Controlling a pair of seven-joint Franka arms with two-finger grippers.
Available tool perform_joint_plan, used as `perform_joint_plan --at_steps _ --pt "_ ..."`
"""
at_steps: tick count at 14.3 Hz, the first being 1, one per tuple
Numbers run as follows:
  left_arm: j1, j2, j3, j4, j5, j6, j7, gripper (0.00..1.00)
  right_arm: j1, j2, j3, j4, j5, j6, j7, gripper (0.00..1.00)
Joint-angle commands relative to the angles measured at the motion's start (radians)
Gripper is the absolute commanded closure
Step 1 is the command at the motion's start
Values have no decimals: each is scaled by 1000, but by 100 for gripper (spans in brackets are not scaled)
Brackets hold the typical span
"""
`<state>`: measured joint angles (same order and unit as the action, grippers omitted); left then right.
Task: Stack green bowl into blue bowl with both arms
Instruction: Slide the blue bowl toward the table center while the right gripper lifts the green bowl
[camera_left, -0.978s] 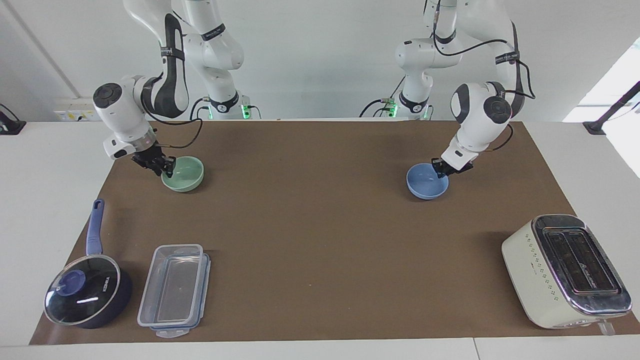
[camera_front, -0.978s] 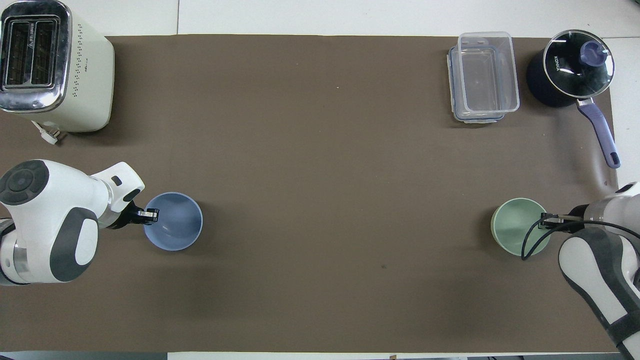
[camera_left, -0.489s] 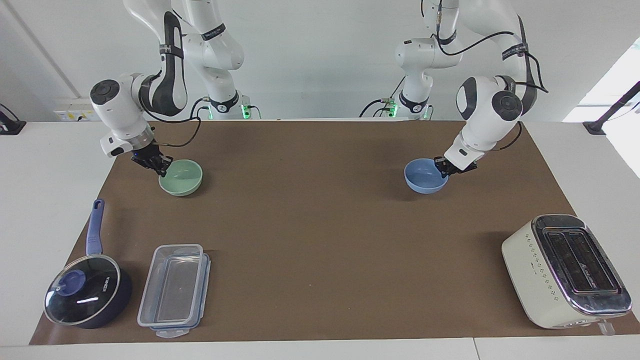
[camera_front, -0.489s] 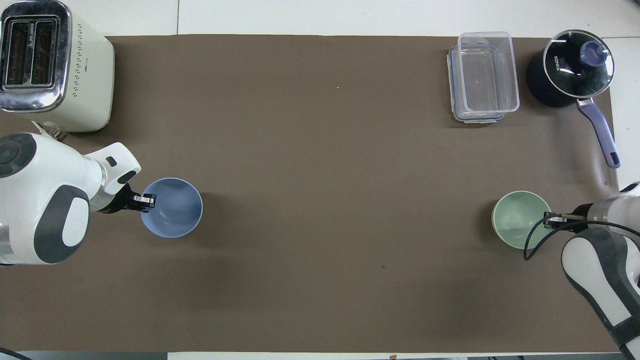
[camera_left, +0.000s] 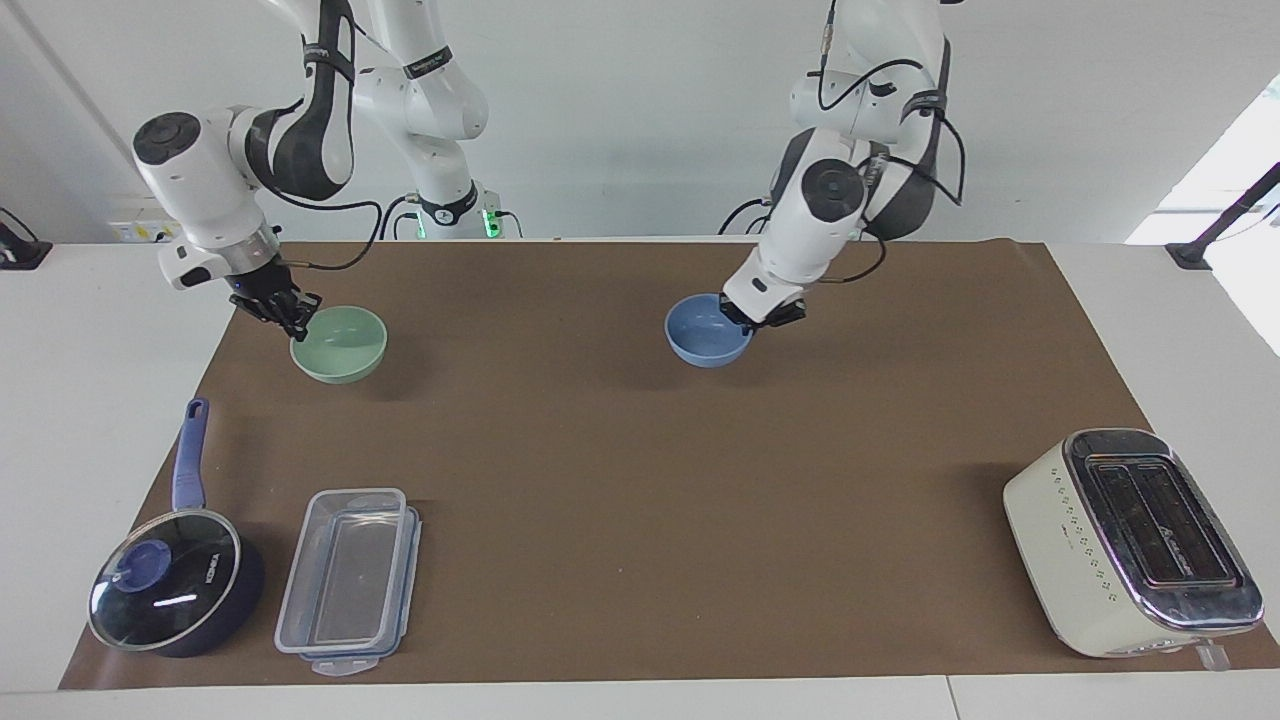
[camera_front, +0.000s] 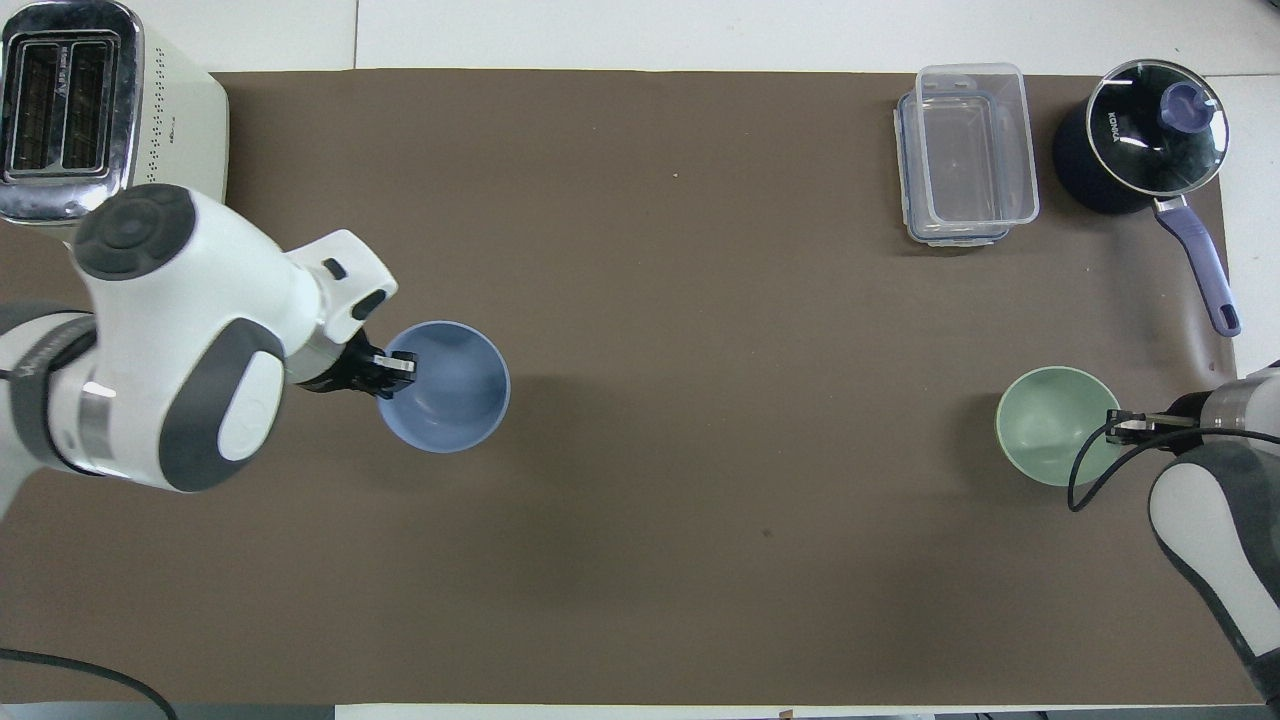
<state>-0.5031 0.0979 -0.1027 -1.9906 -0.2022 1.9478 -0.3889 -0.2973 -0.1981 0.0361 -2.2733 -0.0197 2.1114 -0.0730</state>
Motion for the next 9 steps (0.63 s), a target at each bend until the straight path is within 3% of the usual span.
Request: perform_joint_plan --at_steps 1,5,9 --pt "-34 43 17 -10 -90 49 -15 100 12 -7 10 85 12 -92 -22 100" --pt "-61 101 17 0 -129 80 -19 100 86 32 13 216 9 -218 2 100" --pt "-106 111 20 -14 -125 131 -42 100 148 71 15 322 11 -315 91 100"
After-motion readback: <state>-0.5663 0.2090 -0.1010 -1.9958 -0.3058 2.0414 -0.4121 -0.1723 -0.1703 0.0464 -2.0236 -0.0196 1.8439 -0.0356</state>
